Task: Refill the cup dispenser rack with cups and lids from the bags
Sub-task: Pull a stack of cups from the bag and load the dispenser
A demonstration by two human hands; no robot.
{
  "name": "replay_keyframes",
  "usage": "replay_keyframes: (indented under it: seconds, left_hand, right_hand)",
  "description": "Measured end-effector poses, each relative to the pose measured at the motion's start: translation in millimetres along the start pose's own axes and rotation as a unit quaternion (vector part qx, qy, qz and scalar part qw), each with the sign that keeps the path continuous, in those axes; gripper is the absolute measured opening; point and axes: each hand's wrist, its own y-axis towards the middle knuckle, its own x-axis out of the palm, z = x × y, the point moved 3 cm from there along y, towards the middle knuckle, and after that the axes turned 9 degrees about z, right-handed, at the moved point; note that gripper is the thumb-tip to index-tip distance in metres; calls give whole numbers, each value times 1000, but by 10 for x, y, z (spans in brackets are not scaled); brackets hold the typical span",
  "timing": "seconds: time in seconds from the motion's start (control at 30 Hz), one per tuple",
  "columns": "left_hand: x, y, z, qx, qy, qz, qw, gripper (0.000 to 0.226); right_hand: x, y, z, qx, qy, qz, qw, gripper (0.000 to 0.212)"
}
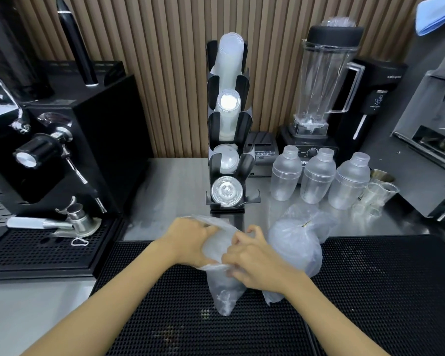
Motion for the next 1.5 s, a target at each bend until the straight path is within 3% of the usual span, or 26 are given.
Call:
replay_keyframes:
  seconds: [0.1,0.2,0.3,0.43,0.53,0.67,0.77,0.9,0.97,1.07,1.23,1.27,1.3,1.37,1.43,1.5]
  left_hand:
    - [18,38,47,-39,-5,-72,997,88]
    - [47,90,104,-58,-92,-150,983,85]
    - [1,114,188,-49,-142,-106,983,78]
    - [-153,122,318,35,-63,52,996,41]
    - [-114,72,349,97,-91,79,988,24]
    - [-33,-23,256,87,-74,79,990,40]
    - [69,-46,155,30,-82,53,995,40]
    - [192,-24,169,-62,-160,4,985,75]
    - [257,31,176,-92,-217,-11,972,82]
    - [395,95,90,-156,-340,-42,927,90]
    - [670,-40,65,-187,-581,-46,791,82]
    - [702,-76,83,-185,-578,-29,795,88]
    - [706,-94,92,-176,-539,0,824,92]
    - [636,-80,92,-120,-383,65,914,93]
    - [501,-50,110,-22,-242,137,960,86]
    - [420,-42,143,73,-199,153,965,80]
  right_hand:
    - [0,19,9,8,-5,8,1000,29]
    - [-20,51,13,82,-15,-6,997,61]
    - [-27,53,57,176,-8,-36,984,82]
    - [-8,51,101,228,12,-77,971,41]
    - [-11,46,123,252,30,-80,964,31]
    - [47,72,131,276,51,-84,956,40]
    - [187,136,152,327,130,-82,933,43]
    - [329,144,160,383,166,-79,905,46]
    - [349,112,168,427,194,-59,881,46]
    - [376,38,181,510,311,-2,802,47]
    - [563,-105,66,593,447,112,660,52]
    - [607,-114,62,602,472,124,632,52]
    - [654,-128,80,612,491,135,605,52]
    - [733,-155,111,620,508,163,576,45]
    - [772,-186,111,597,474,207,613,38]
    - [748,-239,67,553,406,282,670,31]
